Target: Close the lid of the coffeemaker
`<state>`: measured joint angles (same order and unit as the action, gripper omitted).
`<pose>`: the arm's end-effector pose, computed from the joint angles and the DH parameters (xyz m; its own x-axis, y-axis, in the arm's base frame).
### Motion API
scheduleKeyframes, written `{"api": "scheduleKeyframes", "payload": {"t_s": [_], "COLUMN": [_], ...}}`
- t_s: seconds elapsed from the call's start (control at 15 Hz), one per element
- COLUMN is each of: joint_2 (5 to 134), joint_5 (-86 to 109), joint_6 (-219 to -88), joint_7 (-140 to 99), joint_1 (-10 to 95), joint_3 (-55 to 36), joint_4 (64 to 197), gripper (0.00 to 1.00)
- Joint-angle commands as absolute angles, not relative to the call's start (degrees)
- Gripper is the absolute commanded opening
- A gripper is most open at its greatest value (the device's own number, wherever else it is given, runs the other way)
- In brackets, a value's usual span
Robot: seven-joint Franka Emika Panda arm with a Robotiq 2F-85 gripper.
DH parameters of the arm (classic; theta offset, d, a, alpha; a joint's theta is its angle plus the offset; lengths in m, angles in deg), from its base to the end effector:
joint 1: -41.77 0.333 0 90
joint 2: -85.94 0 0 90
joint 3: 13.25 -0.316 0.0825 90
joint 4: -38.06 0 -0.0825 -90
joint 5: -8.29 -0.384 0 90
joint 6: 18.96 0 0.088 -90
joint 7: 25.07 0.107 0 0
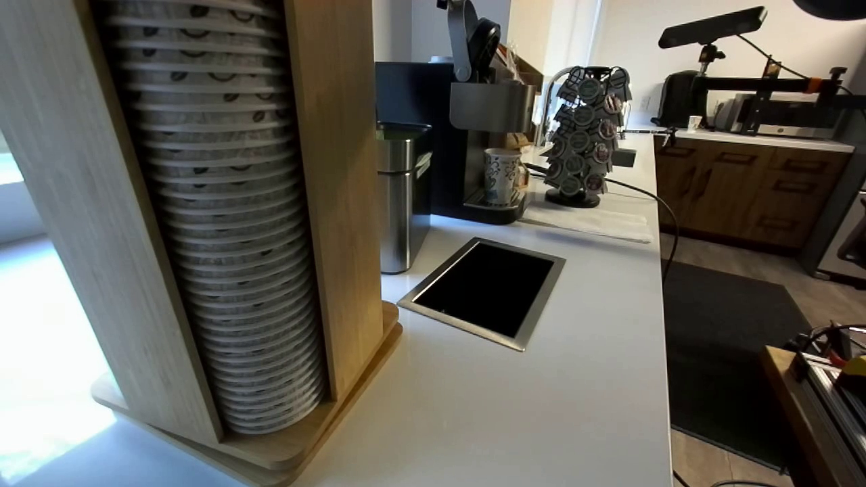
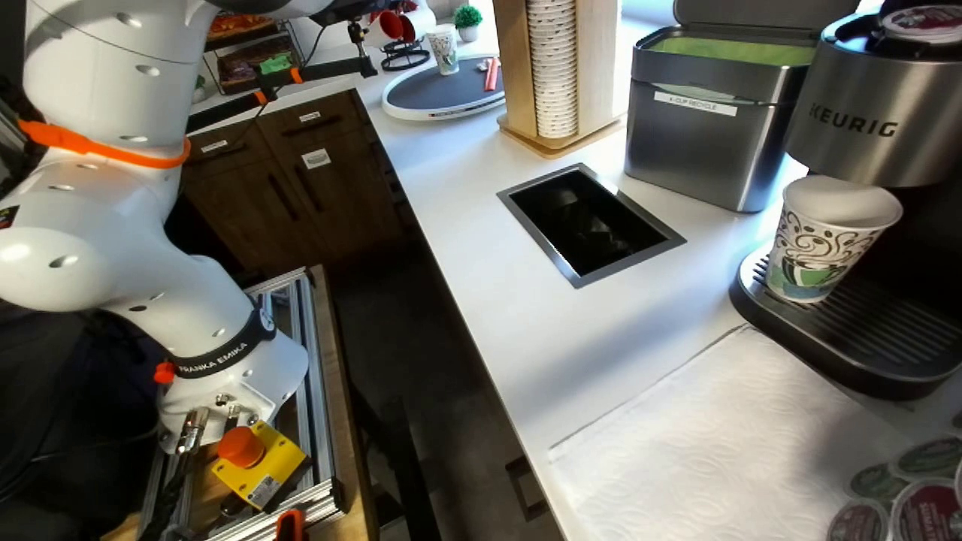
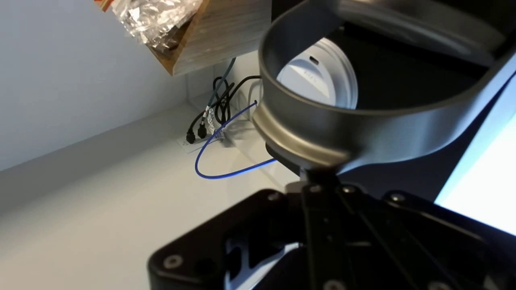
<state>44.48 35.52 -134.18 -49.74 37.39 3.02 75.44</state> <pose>0.7361 -0.1859 0.6577 0.9102 0.3522 0.2178 0.0649 -0.6408 0.7649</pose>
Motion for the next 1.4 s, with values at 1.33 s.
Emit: {"api": "scheduleKeyframes", "payload": {"t_s": [1.33], "joint_2": [53.3], "joint_5": [34.7], "joint_6": [-117.0], "joint_7": [-52.5], "joint_1": [38.4], "joint_3": [4.5], "joint_4": [79.6], "gripper": [0.0]}}
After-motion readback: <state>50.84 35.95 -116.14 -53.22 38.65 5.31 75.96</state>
